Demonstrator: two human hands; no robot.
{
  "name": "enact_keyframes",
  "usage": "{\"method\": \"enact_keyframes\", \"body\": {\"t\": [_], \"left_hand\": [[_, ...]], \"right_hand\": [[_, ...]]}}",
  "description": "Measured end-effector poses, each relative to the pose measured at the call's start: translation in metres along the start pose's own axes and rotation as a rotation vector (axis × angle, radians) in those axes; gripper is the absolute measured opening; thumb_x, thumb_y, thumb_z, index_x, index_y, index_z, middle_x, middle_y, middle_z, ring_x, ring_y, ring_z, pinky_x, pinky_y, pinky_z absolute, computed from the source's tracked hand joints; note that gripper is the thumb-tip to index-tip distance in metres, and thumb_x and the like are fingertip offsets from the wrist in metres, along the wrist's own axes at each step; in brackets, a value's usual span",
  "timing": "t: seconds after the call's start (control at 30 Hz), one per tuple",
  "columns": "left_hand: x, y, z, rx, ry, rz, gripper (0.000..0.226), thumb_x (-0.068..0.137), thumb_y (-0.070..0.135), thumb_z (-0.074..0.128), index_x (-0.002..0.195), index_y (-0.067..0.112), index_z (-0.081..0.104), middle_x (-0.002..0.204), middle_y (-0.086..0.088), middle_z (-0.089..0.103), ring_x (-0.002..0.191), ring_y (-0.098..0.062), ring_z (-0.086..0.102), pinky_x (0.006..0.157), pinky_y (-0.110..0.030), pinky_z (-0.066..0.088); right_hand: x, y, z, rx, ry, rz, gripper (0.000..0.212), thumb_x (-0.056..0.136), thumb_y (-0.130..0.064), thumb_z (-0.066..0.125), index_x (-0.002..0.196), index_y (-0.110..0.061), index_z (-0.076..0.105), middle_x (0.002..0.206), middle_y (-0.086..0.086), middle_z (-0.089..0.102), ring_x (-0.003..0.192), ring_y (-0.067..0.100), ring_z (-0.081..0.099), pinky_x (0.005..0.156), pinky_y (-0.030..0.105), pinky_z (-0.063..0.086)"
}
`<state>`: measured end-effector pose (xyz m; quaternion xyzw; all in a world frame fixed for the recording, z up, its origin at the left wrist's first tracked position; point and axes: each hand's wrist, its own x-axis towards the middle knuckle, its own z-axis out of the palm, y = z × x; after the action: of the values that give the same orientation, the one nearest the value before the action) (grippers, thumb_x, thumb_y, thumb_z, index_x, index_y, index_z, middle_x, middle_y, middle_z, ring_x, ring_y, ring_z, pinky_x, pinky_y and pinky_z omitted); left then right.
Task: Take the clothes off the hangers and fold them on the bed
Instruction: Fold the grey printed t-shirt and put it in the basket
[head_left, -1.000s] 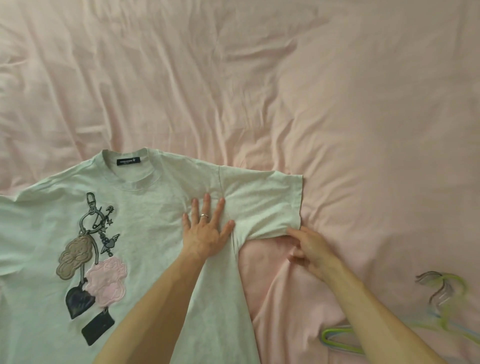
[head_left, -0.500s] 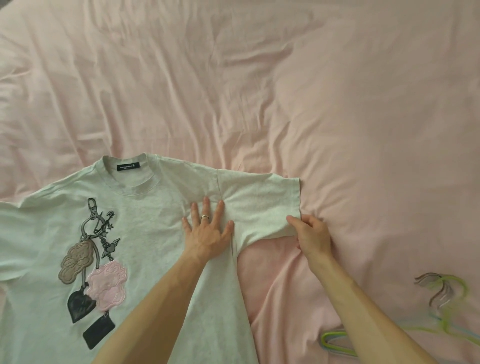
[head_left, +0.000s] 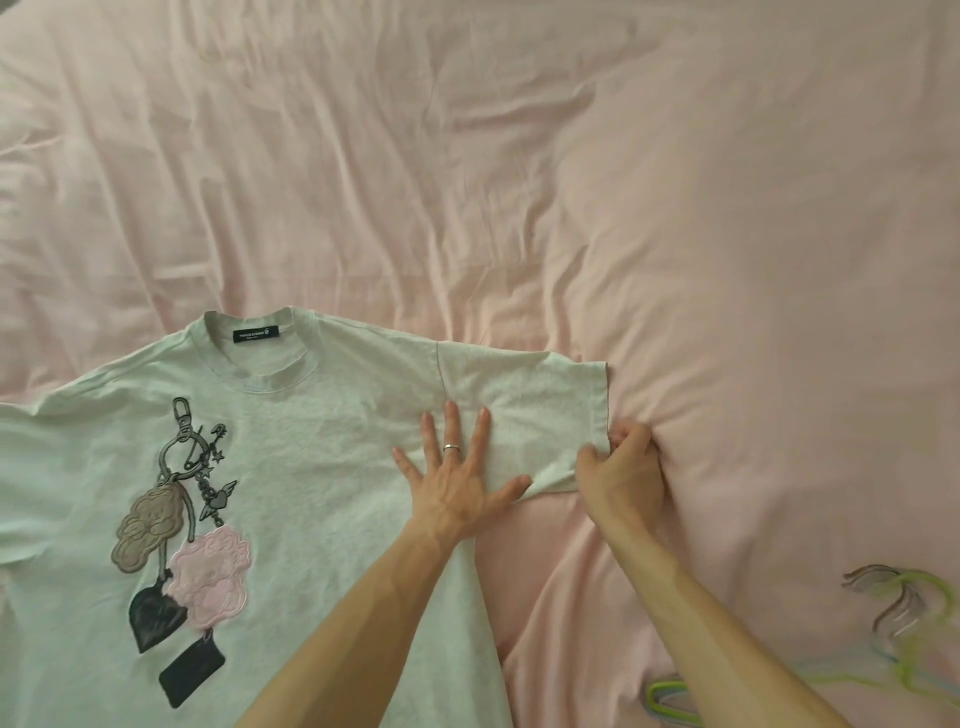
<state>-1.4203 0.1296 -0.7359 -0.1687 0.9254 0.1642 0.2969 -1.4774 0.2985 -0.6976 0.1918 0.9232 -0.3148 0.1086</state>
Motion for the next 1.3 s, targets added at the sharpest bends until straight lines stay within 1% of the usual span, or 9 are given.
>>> {"method": "enact_keyframes", "body": {"t": [0.3,0.47,0.63,0.73,0.8,0.9,0.97,1.1,1.3], "left_hand": [[-0.003,-0.006,-0.007,-0.108,-0.05,0.09,0.093,0.078,0.092,0.021,0.15,0.051,-0.021,0.156,0.007,-0.042,0.14,-0.026,-0.043,0.109,-0.066,-0.025],[-0.006,-0.03,-0.012,-0.164,0.35,0.013,0.068,0.098,0.065,0.015,0.155,0.045,-0.015,0.161,0.014,-0.03,0.147,-0.011,-0.032,0.119,-0.051,-0.019],[0.01,-0.055,-0.022,-0.005,-0.001,0.041,0.075,0.095,0.07,0.022,0.156,0.042,-0.011,0.161,0.01,-0.029,0.148,-0.018,-0.031,0.117,-0.057,-0.02],[0.004,-0.06,-0.042,-0.369,0.123,0.077,0.056,0.098,0.058,0.042,0.15,0.037,0.04,0.163,0.008,0.023,0.153,-0.019,0.014,0.123,-0.047,0.008],[-0.009,-0.074,-0.057,-0.895,0.183,-0.028,0.038,0.101,0.047,0.048,0.127,0.025,0.066,0.133,0.002,0.064,0.128,-0.02,0.055,0.107,-0.037,0.04],[-0.026,-0.113,-0.069,-1.546,0.024,-0.305,0.049,0.102,0.054,0.04,0.116,0.016,0.067,0.104,-0.003,0.073,0.09,-0.023,0.069,0.081,-0.037,0.053],[-0.039,-0.146,-0.068,-1.67,-0.086,-0.413,0.065,0.1,0.064,0.032,0.118,0.011,0.065,0.091,-0.007,0.071,0.077,-0.024,0.068,0.07,-0.036,0.053],[-0.059,-0.168,-0.066,-1.645,-0.155,-0.425,0.066,0.097,0.069,0.031,0.108,0.013,0.064,0.061,0.001,0.067,0.057,-0.018,0.067,0.077,-0.04,0.052],[-0.066,-0.142,-0.054,-1.319,-0.145,-0.419,0.045,0.089,0.048,0.069,0.125,0.026,0.055,0.101,0.001,0.071,0.082,-0.019,0.071,0.072,-0.033,0.054]], "right_hand": [[0.063,-0.026,0.016,0.281,-0.335,0.257,0.062,0.069,-0.038,0.084,0.116,-0.004,0.061,0.104,0.002,0.07,0.093,0.023,0.068,0.087,0.038,0.057],[0.06,-0.025,0.009,0.131,-0.282,0.042,0.031,0.088,-0.03,0.069,0.114,-0.013,0.066,0.111,0.005,0.07,0.106,0.03,0.065,0.092,0.037,0.05],[0.026,-0.066,0.006,0.066,-0.105,-0.169,0.036,0.093,-0.029,0.06,0.124,-0.011,0.057,0.116,0.012,0.067,0.107,0.035,0.061,0.089,0.037,0.046],[-0.017,-0.104,0.01,0.158,-0.126,-0.274,0.033,0.093,-0.026,0.059,0.124,-0.015,0.056,0.105,0.002,0.069,0.096,0.027,0.063,0.085,0.034,0.048],[-0.055,-0.126,0.017,0.166,-0.245,-0.37,0.033,0.092,-0.026,0.061,0.124,-0.02,0.056,0.099,-0.009,0.066,0.09,0.016,0.063,0.083,0.029,0.049],[-0.11,-0.139,0.034,0.104,-0.543,-0.46,0.037,0.091,-0.03,0.065,0.126,-0.021,0.057,0.102,-0.007,0.067,0.09,0.012,0.066,0.083,0.024,0.052],[-0.141,-0.133,0.045,0.083,-0.736,-0.461,0.039,0.09,-0.03,0.067,0.127,-0.023,0.057,0.105,-0.007,0.068,0.09,0.009,0.068,0.082,0.023,0.055],[-0.163,-0.097,0.063,0.122,-0.689,-0.266,0.012,0.086,-0.031,0.066,0.096,-0.027,0.064,0.084,-0.008,0.071,0.076,0.009,0.07,0.078,0.032,0.059],[-0.159,-0.048,0.072,0.387,-0.555,0.399,0.024,0.088,-0.028,0.056,0.075,-0.01,0.065,0.068,0.005,0.067,0.055,0.017,0.061,0.05,0.03,0.051]]}}
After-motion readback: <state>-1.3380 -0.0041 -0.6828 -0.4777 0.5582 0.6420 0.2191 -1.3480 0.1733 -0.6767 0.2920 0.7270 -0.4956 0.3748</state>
